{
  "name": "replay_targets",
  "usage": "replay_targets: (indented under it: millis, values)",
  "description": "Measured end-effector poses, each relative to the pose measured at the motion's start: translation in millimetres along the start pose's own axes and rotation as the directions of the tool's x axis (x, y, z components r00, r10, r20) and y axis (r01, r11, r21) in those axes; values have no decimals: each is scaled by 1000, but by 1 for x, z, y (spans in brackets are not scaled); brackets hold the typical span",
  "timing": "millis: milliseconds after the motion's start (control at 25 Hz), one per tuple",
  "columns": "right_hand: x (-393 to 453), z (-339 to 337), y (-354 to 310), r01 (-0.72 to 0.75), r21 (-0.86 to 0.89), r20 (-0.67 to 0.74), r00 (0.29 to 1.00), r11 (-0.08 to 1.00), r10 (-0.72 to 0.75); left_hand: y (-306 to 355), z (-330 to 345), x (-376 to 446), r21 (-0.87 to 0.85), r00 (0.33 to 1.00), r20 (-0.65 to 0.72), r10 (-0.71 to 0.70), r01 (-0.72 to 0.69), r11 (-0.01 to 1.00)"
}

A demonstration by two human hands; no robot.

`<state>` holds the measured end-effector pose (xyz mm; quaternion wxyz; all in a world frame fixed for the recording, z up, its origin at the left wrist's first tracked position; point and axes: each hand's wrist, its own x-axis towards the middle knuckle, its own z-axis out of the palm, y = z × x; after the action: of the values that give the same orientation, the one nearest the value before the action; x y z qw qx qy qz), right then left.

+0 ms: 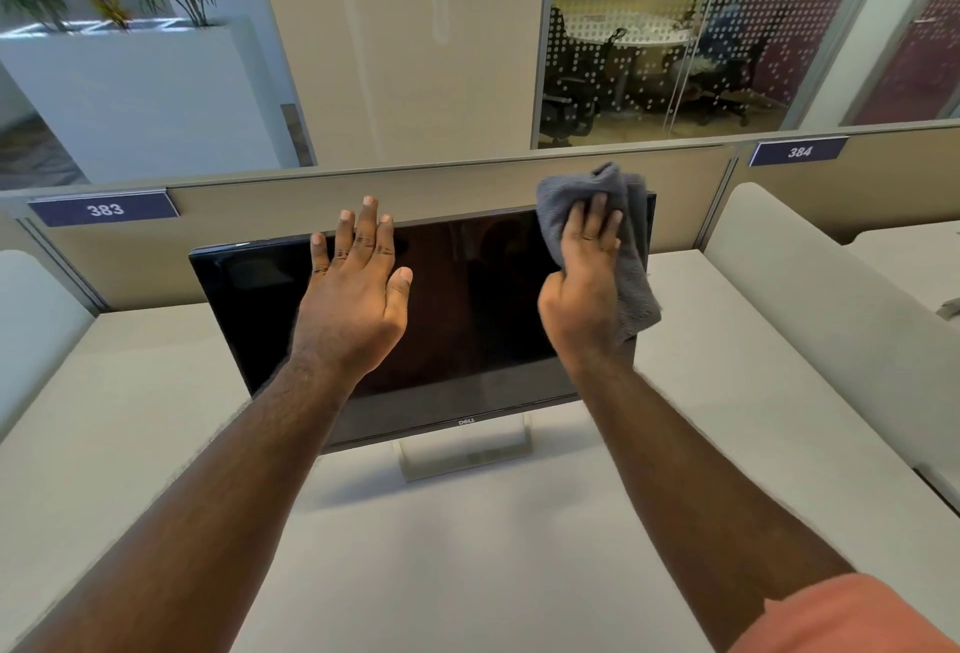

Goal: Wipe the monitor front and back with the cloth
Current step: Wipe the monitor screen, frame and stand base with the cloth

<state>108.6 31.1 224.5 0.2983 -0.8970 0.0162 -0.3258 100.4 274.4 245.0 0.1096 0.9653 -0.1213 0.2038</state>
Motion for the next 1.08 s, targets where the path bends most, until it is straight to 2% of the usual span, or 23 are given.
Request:
replay_targets:
  millis: [240, 320, 520, 680, 1080]
  values:
    - [-34, 48, -58, 288, -145, 191, 947, 946, -259, -33, -10, -15, -1, 998, -26, -59, 59, 998]
    - [-41, 57, -68, 329, -149, 209, 932, 932, -296, -41, -12, -18, -3, 997, -32, -69, 69, 998]
    - [-38, 54, -51, 151, -188, 119, 984, 971, -130, -58, -17, -24, -22, 995, -41, -92, 91, 996]
    - [-41, 58, -50, 53, -149, 77, 996, 987, -42, -72, -20, -31, -28, 992, -54, -110, 108, 994]
    - [-73, 97, -138, 192, -43, 189, 965, 980, -181, -96, -29, -43, -53, 984, -59, -170, 167, 985]
